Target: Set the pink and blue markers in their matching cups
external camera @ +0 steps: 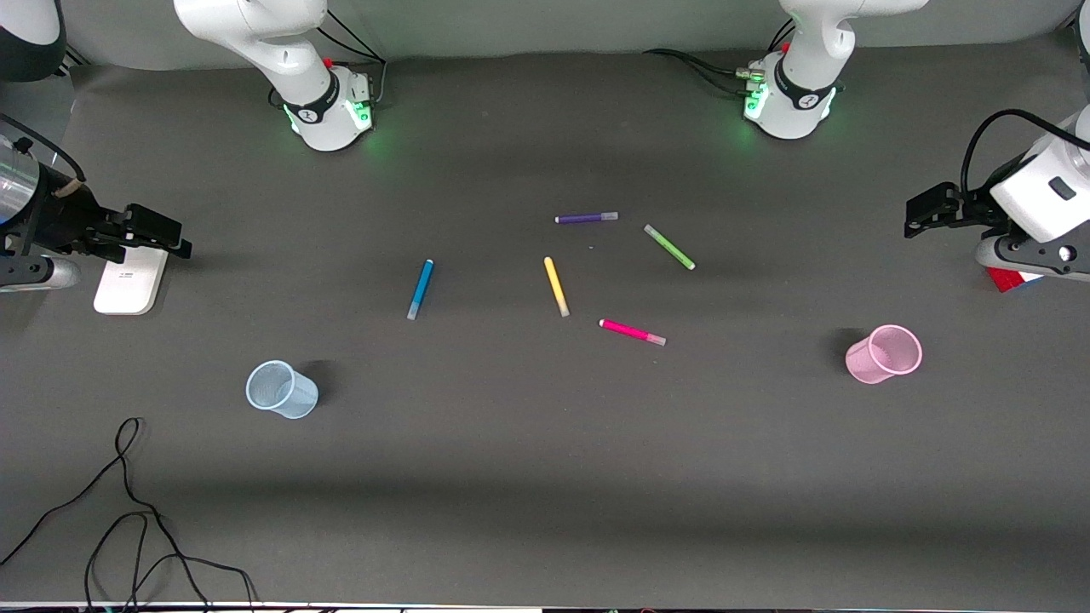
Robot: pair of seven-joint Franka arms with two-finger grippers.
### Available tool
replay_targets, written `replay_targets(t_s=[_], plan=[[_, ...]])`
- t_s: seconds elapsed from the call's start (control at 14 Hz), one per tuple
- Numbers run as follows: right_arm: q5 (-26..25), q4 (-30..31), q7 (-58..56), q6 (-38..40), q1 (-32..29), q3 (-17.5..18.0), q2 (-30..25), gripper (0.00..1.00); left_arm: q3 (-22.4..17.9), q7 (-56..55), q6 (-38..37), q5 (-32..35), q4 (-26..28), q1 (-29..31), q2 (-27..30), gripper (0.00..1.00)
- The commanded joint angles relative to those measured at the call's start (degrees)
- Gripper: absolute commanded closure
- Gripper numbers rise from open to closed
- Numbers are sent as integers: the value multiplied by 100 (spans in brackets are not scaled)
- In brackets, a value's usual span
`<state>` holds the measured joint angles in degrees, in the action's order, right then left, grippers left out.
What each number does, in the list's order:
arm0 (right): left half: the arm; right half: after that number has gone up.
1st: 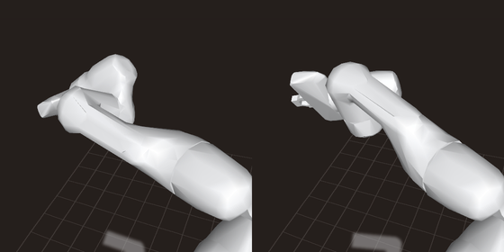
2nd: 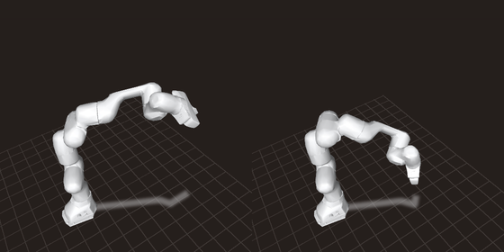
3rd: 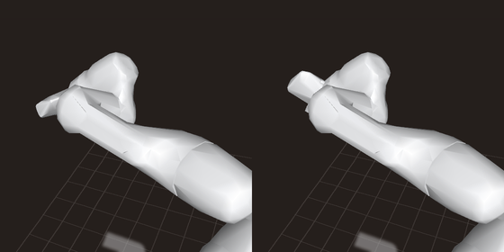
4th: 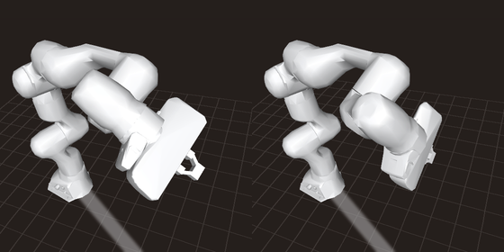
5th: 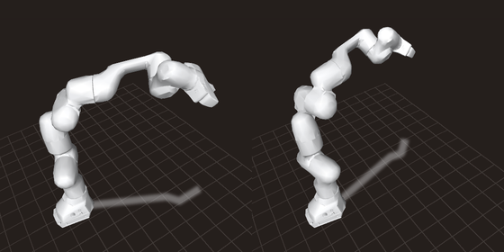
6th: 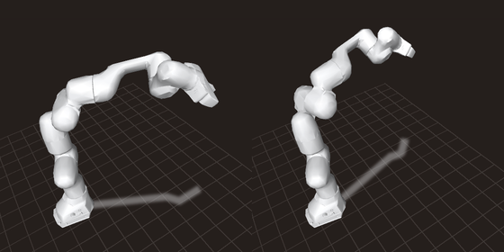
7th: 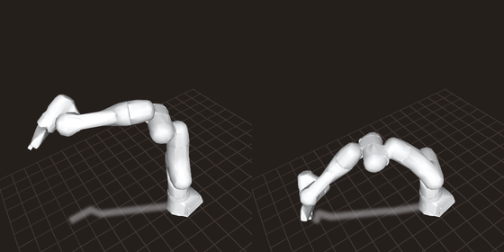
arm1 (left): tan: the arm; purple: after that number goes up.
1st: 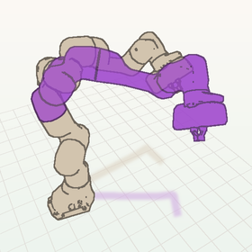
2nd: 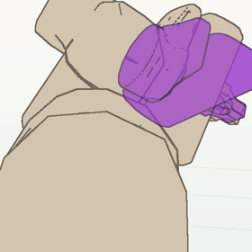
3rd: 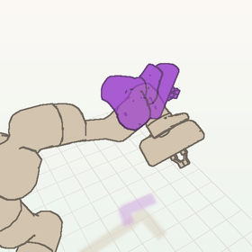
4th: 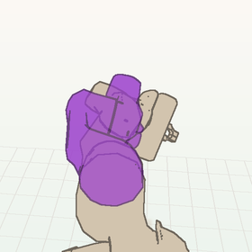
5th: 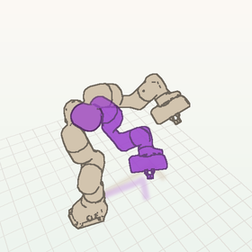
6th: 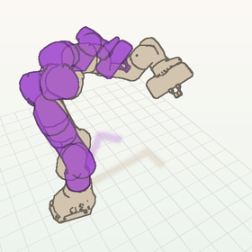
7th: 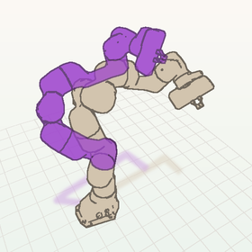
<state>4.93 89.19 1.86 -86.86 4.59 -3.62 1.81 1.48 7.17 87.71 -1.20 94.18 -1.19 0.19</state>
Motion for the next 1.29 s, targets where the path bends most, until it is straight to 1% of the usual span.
replay_targets(t_s=[0.0,0.43,0.64,0.71,0.86,0.93,1.0,1.07,1.21], plan=[[96,-122,-10,90,-46,11,48,0,54,56,-26,67,145,66,174,0],[79,-104,-2,90,-72,-15,65,0,36,65,-193,67,48,84,130,0],[87,-69,78,203,-89,-16,206,0,36,74,-211,67,57,102,113,0],[87,-69,226,396,-98,-16,241,0,36,65,-220,67,74,84,130,0],[114,-86,944,485,-81,-16,451,0,54,-49,-263,67,179,49,200,0],[122,-78,1366,494,-11,37,504,0,71,-180,-272,67,215,32,218,0],[123,-77,1718,494,111,63,566,0,124,-590,-264,41,276,-3,270,0],[123,-69,1904,494,286,64,662,0,272,-1081,-238,41,363,-117,297,0],[123,45,2020,503,393,64,838,0,641,-1987,-141,41,495,-258,297,0]])
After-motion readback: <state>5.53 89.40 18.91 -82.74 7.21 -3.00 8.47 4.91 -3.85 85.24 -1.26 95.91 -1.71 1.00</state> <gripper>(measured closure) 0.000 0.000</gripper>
